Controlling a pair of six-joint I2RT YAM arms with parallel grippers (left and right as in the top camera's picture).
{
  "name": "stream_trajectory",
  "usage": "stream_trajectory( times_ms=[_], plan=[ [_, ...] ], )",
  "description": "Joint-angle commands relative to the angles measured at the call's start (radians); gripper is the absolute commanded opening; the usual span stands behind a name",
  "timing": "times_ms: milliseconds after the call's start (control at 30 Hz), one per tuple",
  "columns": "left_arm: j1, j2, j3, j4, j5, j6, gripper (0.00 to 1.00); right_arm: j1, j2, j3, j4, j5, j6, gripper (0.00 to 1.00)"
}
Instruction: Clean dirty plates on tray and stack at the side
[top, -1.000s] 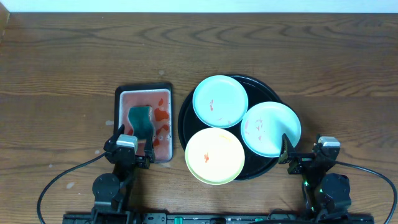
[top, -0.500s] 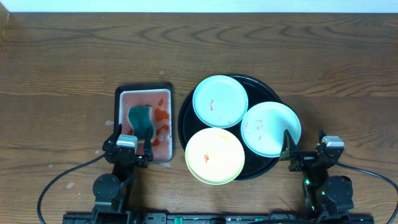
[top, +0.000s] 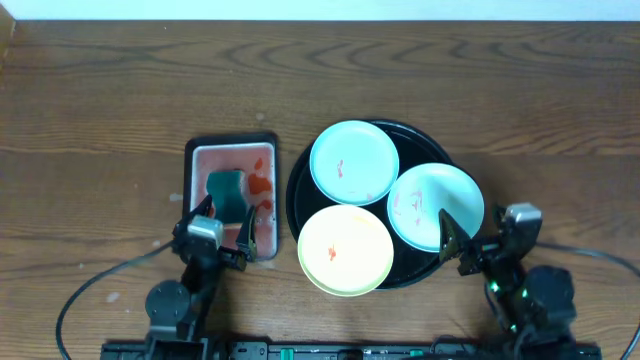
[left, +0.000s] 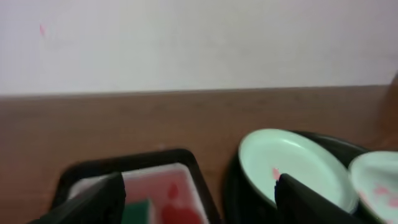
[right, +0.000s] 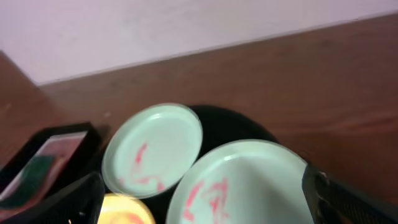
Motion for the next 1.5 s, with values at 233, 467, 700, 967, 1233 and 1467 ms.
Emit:
stream_trajectory(
  times_ms=[233, 467, 700, 967, 1233, 1467],
  plan=[
    [0.005, 0.613, 0.790, -0.698, 0.106, -0.078, 0.77, 0.004, 0.825, 0.719, -0.350, -0.442, -0.103, 0.99],
    [0.005, 0.845, 0.974, -0.951, 0.114, -0.070, 0.78, 0.042, 1.030, 0.758, -0.460, -0.598, -0.056, 0.81],
    [0.005, 0.856, 0.974, -0.964, 0.113, -0.071, 0.77, 0.282, 1.168, 0.749, -0.802, -0.114, 0.182, 0.69],
    [0.005, 0.885, 0.973, -1.066, -0.001, -0.094, 0.77, 0.344, 1.324, 0.628, -0.610, -0.219, 0.327, 0.45],
    [0.005, 0.946, 0.973, -1.083, -0.001, -0.093, 0.77, 0.344, 1.387, 0.525, -0.370, -0.186, 0.383, 0.23],
    [0.005, 0.996, 0.973, -1.083, -0.005, -0.093, 0.77, 0.315, 1.348, 0.541, -0.359, -0.052, 0.383, 0.01]
  ],
)
